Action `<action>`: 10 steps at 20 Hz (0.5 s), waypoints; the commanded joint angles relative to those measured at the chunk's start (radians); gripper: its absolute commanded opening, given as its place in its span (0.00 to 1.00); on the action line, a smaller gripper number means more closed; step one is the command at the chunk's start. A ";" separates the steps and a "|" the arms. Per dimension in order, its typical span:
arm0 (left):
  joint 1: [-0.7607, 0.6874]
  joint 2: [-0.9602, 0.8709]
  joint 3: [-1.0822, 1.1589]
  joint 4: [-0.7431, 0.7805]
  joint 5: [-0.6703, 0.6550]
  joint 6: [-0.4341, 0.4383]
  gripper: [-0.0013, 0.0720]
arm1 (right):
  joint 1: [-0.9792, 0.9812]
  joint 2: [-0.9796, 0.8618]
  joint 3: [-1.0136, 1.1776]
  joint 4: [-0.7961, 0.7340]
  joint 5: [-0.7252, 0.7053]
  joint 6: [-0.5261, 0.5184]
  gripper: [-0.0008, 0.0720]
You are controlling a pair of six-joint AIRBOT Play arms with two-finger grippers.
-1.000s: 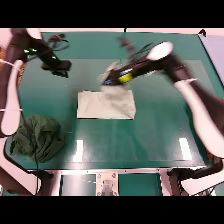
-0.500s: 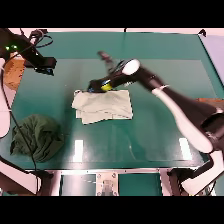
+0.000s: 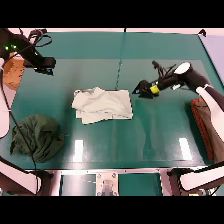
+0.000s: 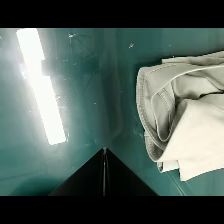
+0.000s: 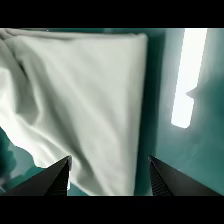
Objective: Fold the shirts.
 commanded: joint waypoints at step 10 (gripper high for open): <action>0.001 0.000 0.000 0.000 -0.003 0.005 0.05 | 0.187 -0.238 0.045 0.357 -0.037 -0.147 0.03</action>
